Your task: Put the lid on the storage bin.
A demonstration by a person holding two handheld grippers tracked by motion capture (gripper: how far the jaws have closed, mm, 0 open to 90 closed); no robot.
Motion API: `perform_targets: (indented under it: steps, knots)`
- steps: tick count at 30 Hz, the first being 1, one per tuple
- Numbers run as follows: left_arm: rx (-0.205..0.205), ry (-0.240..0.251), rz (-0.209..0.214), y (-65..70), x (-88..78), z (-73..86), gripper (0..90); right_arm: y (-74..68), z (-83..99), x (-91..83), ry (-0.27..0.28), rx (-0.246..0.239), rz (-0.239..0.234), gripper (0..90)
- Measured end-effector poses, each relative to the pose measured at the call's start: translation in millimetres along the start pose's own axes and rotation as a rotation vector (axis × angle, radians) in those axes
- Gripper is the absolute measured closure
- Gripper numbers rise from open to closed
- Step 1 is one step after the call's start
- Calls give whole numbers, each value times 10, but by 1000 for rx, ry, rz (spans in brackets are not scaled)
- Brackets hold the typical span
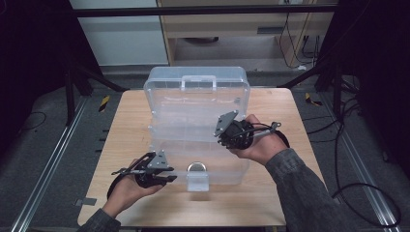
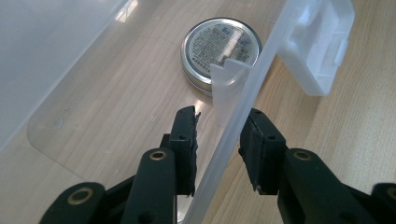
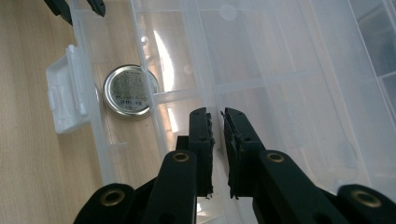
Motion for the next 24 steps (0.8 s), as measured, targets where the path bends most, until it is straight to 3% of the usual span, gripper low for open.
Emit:
perform_targets:
  steps: [24]
  knots:
    - [-22,6,-16,24,6,6,643,-65,33,-2,-1,-6,-7,817]
Point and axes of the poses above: each handheld gripper's, and its own axes: x roughly forward along the jaws, z roughly out of its underside, y roughly to its right, the point moved 5 cm from there along x, roughly forward along the jaws, and after that the axes turned 10 degrees about y, right-handed, at the moved point
